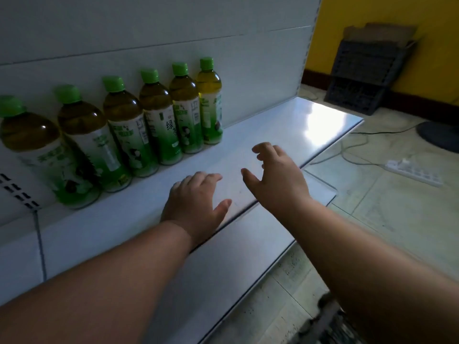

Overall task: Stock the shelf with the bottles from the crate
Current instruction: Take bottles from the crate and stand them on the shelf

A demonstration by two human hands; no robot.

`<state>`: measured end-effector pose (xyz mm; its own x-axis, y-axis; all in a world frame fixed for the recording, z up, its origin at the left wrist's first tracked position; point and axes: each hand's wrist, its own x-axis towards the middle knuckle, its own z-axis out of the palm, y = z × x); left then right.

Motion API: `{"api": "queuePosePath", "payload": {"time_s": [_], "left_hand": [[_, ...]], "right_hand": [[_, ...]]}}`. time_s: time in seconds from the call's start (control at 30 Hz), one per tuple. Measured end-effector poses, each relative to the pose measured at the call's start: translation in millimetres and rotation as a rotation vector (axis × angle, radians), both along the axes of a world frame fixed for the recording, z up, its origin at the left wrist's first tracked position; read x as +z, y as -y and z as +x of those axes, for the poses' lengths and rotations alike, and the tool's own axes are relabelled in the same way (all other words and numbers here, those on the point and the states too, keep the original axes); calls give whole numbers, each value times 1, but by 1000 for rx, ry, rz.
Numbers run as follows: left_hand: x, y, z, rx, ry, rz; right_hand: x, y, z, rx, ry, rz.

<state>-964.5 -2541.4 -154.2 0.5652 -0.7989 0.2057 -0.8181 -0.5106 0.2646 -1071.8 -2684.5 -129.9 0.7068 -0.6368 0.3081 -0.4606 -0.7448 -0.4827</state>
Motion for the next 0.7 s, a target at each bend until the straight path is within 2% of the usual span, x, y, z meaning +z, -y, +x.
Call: {"api": "queuePosePath", "payload": {"time_s": [0.13, 0.27, 0.43, 0.57, 0.7], "left_hand": [[24, -27, -62, -179, -22, -100], [30, -60, -138, -287, -42, 46], [9, -92, -218, -333, -93, 159], [-23, -82, -259, -361, -130, 234], [-68, -47, -280, -421, -122, 339]], "right_hand": [[24, -47, -86, -75, -164, -79], [29, -100, -176, -160, -326, -59], [24, -140, -269, -279, -411, 34], [-6, -130, -314, -325, -450, 123], [-65, -101, -333, -369, -454, 264]]}}
